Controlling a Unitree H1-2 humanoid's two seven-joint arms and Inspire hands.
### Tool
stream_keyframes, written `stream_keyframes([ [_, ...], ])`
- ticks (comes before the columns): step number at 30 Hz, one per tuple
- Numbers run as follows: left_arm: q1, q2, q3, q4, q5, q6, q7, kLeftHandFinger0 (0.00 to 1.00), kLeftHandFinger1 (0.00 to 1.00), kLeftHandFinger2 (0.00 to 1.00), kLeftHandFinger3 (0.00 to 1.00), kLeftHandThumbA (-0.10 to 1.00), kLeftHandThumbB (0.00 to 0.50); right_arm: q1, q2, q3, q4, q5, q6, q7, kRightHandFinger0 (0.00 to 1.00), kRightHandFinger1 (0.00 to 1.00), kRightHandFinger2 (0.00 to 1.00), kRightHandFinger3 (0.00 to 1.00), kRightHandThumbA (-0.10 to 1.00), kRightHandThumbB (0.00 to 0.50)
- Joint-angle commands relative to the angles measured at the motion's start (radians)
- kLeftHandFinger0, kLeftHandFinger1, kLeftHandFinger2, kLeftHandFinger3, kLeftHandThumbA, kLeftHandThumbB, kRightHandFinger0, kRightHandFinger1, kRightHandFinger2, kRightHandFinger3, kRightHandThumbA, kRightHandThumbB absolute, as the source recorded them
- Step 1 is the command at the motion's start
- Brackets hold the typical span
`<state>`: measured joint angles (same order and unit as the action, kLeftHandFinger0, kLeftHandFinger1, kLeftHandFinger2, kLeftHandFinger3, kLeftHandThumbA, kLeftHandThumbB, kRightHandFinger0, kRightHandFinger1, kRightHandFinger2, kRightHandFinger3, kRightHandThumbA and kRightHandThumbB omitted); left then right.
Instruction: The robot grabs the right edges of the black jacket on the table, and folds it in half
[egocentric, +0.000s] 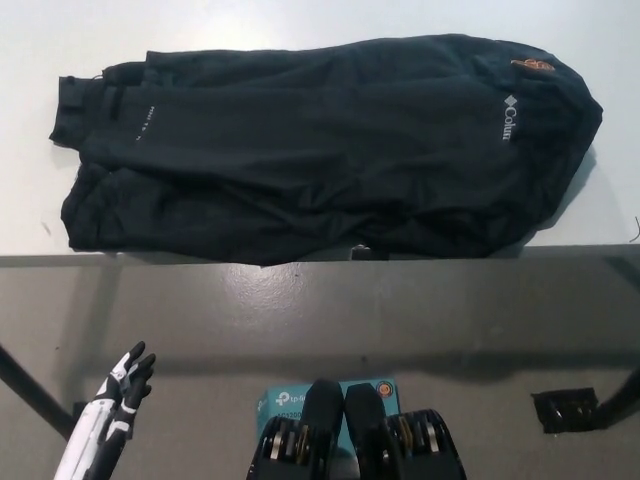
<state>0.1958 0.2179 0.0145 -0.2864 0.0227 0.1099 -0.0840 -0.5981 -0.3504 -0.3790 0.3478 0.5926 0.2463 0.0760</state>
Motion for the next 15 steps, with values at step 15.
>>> stream_keyframes([
  [15,-0.022,0.014,0.009,-0.068,-0.002,0.030,-0.021,1.00,1.00,1.00,1.00,0.86,0.004,-0.203,0.019,-0.015,0.351,0.059,0.112,0.115,1.00,1.00,1.00,1.00,1.00,0.320],
])
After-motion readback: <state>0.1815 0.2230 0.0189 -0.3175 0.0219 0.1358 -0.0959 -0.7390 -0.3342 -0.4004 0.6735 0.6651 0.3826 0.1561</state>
